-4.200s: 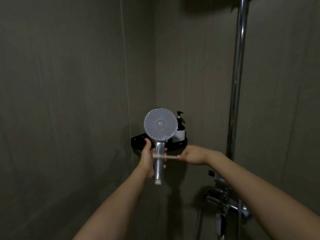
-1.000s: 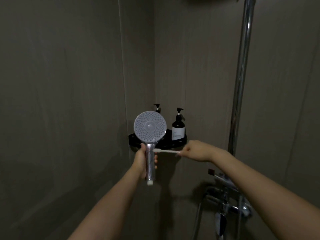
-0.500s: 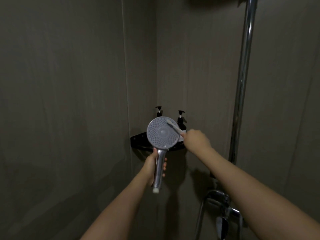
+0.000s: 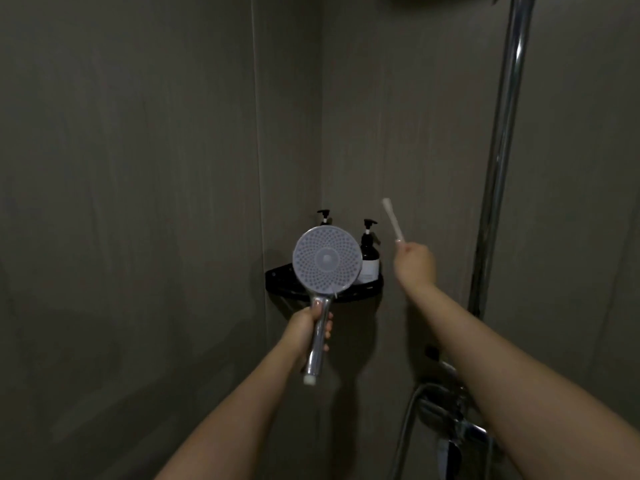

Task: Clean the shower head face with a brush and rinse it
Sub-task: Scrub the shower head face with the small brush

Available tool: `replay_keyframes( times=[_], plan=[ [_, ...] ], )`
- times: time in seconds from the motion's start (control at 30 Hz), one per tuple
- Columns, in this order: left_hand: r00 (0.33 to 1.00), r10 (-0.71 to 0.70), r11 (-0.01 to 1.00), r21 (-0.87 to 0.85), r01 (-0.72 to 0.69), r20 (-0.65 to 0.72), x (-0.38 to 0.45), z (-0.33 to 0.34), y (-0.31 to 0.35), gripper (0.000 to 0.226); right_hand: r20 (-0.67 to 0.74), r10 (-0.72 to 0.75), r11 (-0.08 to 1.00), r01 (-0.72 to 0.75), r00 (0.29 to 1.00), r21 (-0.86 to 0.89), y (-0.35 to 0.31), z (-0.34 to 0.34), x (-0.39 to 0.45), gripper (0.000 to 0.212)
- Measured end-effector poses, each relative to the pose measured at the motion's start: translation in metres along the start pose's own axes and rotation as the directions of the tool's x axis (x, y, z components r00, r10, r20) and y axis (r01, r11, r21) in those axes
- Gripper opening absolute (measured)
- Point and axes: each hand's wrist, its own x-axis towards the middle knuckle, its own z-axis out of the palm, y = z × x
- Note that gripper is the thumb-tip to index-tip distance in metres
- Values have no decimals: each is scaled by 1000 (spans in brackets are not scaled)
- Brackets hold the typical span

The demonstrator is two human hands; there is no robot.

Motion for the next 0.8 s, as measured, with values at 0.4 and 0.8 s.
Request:
replay_keyframes(
  times=[0.4, 0.8],
  plan=[
    [946, 195, 971, -88, -224, -257, 38, -32, 41, 35, 372, 16, 994, 27, 928, -109, -3, 47, 28, 25],
    [973, 186, 974, -108, -202, -140, 123, -55, 66, 34, 407, 96, 909, 86, 908, -407, 11, 160, 70, 32]
  ],
)
